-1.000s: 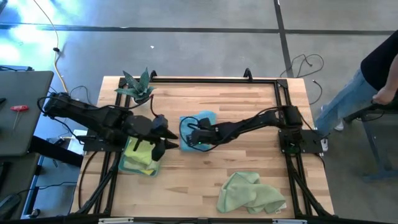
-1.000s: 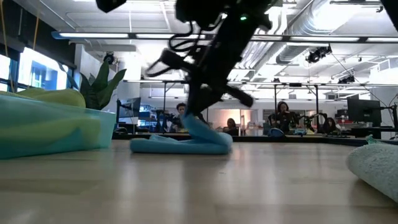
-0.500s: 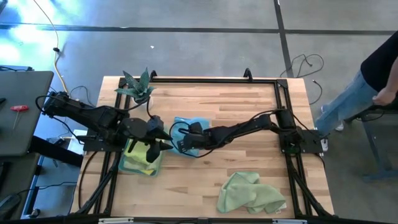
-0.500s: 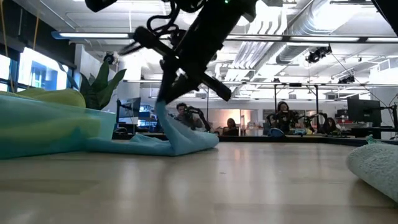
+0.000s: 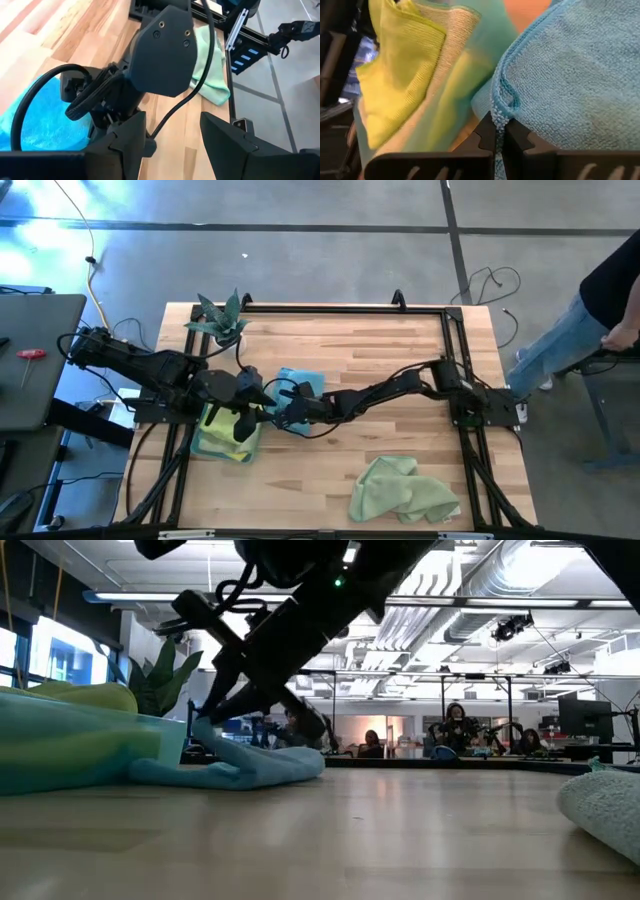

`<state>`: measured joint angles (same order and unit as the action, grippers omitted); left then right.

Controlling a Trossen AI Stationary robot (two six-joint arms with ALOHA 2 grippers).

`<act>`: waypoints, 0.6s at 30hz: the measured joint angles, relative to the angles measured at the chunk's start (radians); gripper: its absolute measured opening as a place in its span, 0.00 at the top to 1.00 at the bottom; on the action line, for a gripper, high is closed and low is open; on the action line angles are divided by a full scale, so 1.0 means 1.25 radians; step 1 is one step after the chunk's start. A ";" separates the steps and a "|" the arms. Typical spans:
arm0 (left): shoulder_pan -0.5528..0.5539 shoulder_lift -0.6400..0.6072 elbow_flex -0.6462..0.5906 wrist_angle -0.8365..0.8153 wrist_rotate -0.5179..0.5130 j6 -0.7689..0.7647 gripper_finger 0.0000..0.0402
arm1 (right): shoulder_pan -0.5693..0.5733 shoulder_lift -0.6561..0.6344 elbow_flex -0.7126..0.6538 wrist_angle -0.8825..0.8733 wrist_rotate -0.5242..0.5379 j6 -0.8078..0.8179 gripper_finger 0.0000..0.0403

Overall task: Fold microfiber towels
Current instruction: Fold the blue microfiber towel

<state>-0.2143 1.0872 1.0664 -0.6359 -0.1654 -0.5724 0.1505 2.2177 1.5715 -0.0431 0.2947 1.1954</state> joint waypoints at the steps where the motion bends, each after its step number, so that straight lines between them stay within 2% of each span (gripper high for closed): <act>1: -0.002 -0.001 0.000 0.000 0.000 0.000 0.56 | 0.000 0.003 0.000 0.006 0.003 0.009 1.00; 10: -0.014 -0.001 0.000 -0.004 -0.001 0.000 0.56 | 0.000 0.010 0.000 0.037 0.008 -0.024 1.00; 18: -0.014 -0.001 0.000 -0.007 -0.003 0.006 0.56 | -0.002 0.042 0.000 0.056 -0.049 -0.042 1.00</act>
<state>-0.2317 1.0859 1.0664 -0.6445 -0.1697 -0.5648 0.1481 2.2705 1.5711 0.0271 0.2337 1.1432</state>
